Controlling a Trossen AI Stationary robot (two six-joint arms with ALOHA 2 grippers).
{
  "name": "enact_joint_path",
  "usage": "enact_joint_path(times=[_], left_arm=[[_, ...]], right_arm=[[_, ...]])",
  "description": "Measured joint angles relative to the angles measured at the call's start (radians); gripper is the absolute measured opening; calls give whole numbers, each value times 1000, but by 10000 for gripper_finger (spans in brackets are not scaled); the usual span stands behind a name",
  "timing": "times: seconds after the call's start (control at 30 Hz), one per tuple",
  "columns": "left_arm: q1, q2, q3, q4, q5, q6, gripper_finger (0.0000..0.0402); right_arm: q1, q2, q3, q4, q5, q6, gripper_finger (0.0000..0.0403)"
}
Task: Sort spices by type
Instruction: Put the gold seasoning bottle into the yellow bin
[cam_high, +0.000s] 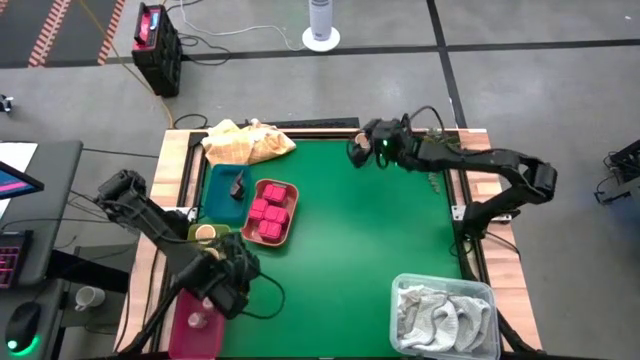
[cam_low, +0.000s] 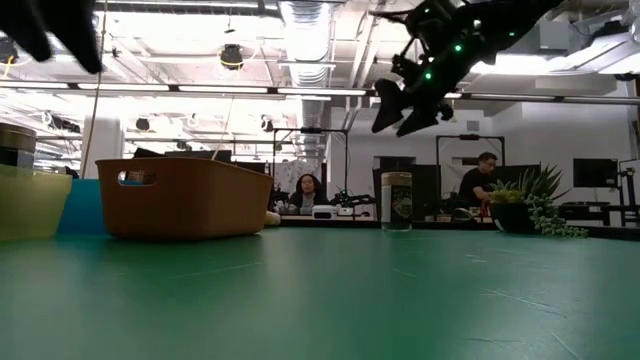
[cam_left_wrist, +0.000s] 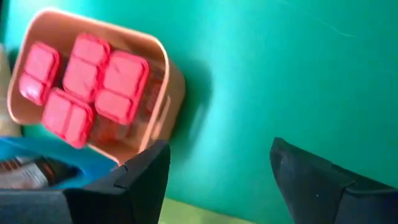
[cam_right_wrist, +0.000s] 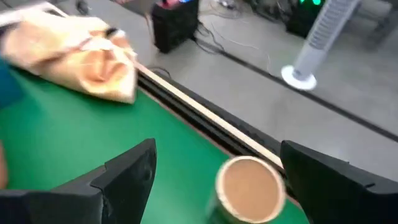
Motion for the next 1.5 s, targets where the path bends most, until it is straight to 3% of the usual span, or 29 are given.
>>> enact_joint_path(times=[0.1,0.23,0.63,0.83,1.1,1.5], left_arm=[[48,0,0,9,0,82,265],[79,0,0,9,0,142,265],[76,-1,0,1,21,160,265],[76,-1,0,1,42,148,265],[76,-1,0,-5,59,152,265],[76,-1,0,-47,69,116,265]], right_arm=[[-65,30,50,-113,-13,12,368],[-113,93,60,-114,-87,45,368],[-92,187,62,-92,-50,64,368],[-86,186,62,-101,59,96,361],[-89,186,62,-194,-13,108,352],[75,156,62,-216,-105,73,351]])
